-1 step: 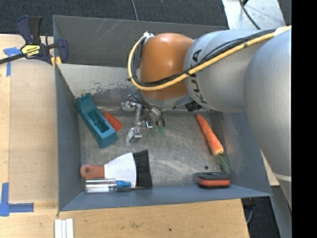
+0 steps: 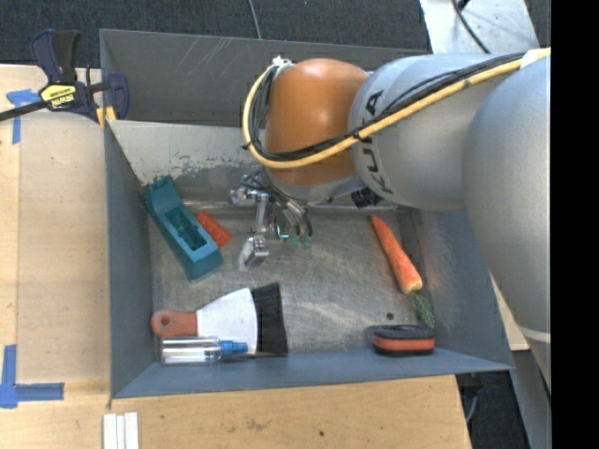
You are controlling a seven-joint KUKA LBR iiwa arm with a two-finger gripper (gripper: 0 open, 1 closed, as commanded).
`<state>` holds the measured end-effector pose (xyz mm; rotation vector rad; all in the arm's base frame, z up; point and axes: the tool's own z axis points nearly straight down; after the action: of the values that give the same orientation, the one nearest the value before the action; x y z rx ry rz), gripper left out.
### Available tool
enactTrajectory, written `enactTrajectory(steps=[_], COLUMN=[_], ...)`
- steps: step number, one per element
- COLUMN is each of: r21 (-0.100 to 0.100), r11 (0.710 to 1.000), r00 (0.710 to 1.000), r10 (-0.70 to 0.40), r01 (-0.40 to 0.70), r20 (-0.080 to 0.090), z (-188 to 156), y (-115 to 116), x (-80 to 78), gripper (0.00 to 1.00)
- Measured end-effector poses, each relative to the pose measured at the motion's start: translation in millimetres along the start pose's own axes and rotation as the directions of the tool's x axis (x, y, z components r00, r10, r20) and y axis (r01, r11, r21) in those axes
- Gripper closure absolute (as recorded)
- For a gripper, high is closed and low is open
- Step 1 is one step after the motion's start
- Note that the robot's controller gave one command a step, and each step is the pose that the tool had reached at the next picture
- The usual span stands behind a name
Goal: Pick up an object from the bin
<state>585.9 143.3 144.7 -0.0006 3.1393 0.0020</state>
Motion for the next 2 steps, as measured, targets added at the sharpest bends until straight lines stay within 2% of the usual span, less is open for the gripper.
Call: enactTrajectory(steps=[1, 2], r21=[0.000, 0.002], r11=[1.000, 0.987], r00=[1.000, 0.987], r10=[-0.003, -0.158], r01=[0.003, 0.158], r20=[0.001, -0.011], z=[1, -11], y=[1, 25], x=[-0.6, -1.2], gripper=[0.00, 0.00])
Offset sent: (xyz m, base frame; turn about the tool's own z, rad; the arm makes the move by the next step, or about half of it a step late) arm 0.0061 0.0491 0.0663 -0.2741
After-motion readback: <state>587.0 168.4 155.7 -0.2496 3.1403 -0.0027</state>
